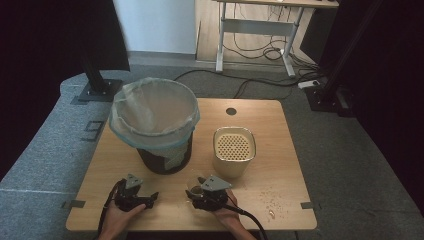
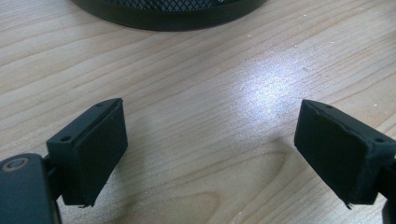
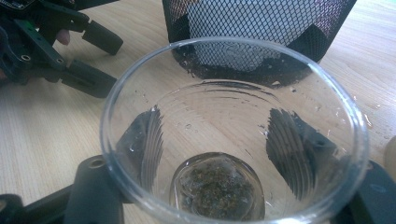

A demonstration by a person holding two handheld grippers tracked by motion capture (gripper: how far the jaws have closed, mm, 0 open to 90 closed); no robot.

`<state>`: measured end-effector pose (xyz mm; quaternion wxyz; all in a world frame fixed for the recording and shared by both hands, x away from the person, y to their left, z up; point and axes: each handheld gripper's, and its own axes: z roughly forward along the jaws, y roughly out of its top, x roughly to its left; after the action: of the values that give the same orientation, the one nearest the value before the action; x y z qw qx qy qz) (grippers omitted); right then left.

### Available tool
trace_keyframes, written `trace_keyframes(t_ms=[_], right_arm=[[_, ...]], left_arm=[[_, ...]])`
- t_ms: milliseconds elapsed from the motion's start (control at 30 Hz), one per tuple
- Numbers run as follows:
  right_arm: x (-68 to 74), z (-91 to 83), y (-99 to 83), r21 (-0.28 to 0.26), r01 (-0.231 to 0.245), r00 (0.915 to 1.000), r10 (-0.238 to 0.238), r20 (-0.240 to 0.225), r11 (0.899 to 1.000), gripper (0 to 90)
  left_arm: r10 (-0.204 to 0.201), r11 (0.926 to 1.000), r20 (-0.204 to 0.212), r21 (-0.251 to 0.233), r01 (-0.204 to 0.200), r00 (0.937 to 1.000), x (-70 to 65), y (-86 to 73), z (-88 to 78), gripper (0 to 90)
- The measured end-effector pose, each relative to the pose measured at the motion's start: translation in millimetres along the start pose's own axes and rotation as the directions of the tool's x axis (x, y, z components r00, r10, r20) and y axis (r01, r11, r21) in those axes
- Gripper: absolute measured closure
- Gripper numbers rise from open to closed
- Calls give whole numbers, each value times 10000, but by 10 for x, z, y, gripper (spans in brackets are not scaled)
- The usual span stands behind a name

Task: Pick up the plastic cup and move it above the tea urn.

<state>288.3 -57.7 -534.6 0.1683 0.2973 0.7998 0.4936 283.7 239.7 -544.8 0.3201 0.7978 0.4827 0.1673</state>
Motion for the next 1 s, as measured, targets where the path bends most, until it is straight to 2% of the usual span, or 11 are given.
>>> trace_keyframes(t_ms=[200,333,433,467,533,600,633,800,900,967,1000], right_arm=[[-49,-123,52,-509,-203,9998,199,-84,9985,387],[-99,-277,110,-839,-420,9990,405,-192,9956,393],[-110,-356,135,-983,-434,9989,413,-231,9942,395],[-119,-451,167,-1180,-420,9989,390,-277,9921,398],[-133,-521,196,-1324,-403,9989,367,-300,9904,399],[-145,-558,214,-1387,-409,9989,372,-291,9895,400],[-176,-629,248,-1535,-434,9989,398,-260,9872,402],[-237,-766,320,-1867,-602,9981,572,-216,9806,407],[-264,-904,421,-2201,-542,9985,506,-221,9740,411],[-269,-930,441,-2282,-524,9986,493,-191,9722,412],[-294,-1010,507,-2522,-498,9988,476,-148,9664,413]], left_arm=[[39,10000,-34,10,-39,10000,-2,0,-1,99],[17,10000,-44,-8,-17,10000,1,-3,-6,109],[18,10000,-47,-9,-18,10000,0,-4,-7,109],[1,10000,-48,-14,-1,10000,0,-5,-7,109],[-141,9999,144,-14,141,9998,0,2,-14,109],[-100,10000,116,-4,100,9999,-6,3,-12,111],[-63,10000,72,12,63,10000,-13,3,-11,112],[13,10000,12,-6,-13,10000,-18,1,-5,113],[-33,10000,41,-38,33,10000,-6,-2,-9,119],[-42,10000,49,-54,42,10000,-4,-3,-9,120],[-62,10000,49,-72,63,10000,-6,-4,-8,120]])
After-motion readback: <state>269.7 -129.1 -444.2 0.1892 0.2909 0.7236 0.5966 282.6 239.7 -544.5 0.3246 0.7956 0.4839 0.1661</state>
